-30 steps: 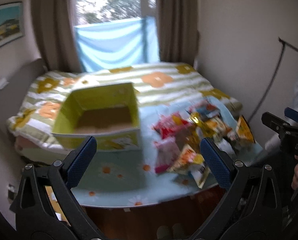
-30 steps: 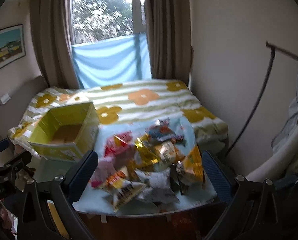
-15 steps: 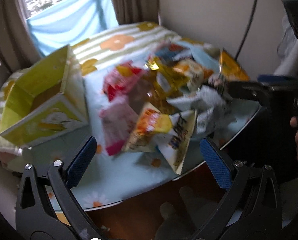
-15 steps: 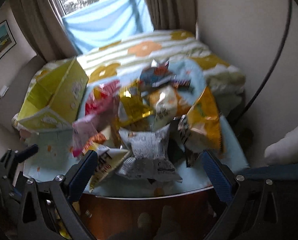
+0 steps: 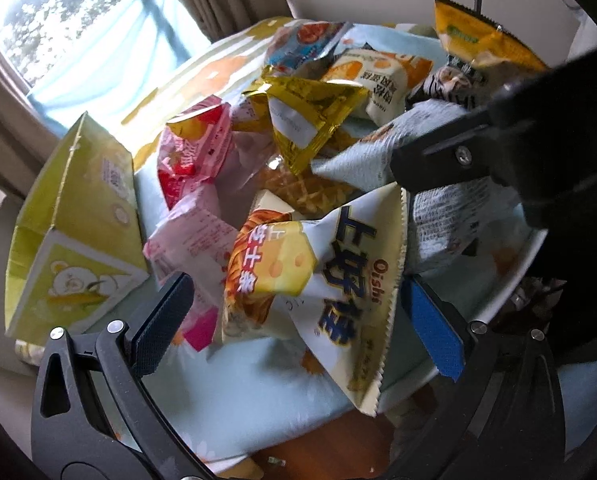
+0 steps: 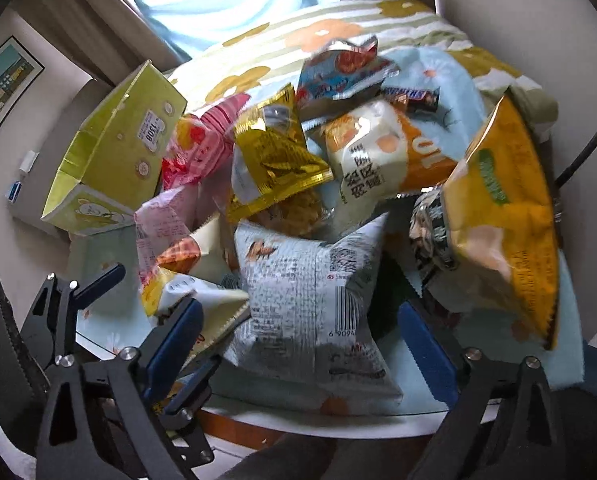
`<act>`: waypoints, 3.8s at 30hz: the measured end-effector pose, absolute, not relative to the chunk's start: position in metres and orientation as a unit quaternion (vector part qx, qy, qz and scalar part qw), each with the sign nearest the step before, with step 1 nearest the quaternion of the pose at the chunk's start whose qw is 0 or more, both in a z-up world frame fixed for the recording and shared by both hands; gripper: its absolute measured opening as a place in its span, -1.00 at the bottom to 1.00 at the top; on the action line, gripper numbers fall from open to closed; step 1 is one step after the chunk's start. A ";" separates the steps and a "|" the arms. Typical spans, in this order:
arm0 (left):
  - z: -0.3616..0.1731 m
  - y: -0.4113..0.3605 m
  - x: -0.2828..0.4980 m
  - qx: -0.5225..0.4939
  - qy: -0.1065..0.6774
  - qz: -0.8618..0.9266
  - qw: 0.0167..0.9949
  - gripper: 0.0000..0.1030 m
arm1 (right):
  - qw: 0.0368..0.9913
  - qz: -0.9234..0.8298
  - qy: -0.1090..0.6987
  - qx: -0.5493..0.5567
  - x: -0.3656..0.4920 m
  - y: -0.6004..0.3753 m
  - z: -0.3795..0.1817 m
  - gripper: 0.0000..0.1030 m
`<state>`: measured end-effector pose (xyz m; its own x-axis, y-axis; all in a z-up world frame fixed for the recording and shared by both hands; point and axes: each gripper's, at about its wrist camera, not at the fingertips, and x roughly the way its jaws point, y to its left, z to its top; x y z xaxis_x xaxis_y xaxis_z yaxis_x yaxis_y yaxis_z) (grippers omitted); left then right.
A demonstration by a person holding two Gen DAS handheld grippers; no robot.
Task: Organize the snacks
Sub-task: 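Grasp the white-blue chip bag with the right tool while the left tool grasps the yellow Oishi bag, then carry both bags over the yellow box and open both tools to drop them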
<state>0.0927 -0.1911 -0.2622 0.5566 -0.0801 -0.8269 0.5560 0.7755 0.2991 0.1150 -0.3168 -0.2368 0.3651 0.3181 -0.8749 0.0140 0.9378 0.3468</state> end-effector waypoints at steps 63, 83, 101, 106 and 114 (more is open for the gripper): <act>-0.081 -0.011 0.203 0.179 0.320 -0.015 0.930 0.31 | 0.864 0.234 0.417 0.156 0.223 -0.207 -0.067 0.15; -0.170 0.148 0.307 0.195 0.467 -0.060 0.860 0.33 | 0.825 0.181 0.509 0.163 0.292 -0.046 -0.140 0.15; -0.152 0.172 0.276 0.139 0.482 -0.040 0.864 0.99 | 0.827 0.164 0.522 0.128 0.289 -0.033 -0.145 0.16; -0.145 0.189 0.266 0.093 0.483 -0.031 0.870 0.99 | 0.835 0.163 0.513 0.114 0.290 -0.025 -0.144 0.49; -0.133 0.191 0.249 0.077 0.464 -0.019 0.882 0.99 | 0.850 0.165 0.486 0.122 0.285 -0.028 -0.144 0.99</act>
<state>0.2490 0.1915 -0.1326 0.5683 0.0376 -0.8220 0.1057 0.9873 0.1182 0.2847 -0.0284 -0.1437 0.4736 0.3983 -0.7855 -0.1622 0.9161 0.3667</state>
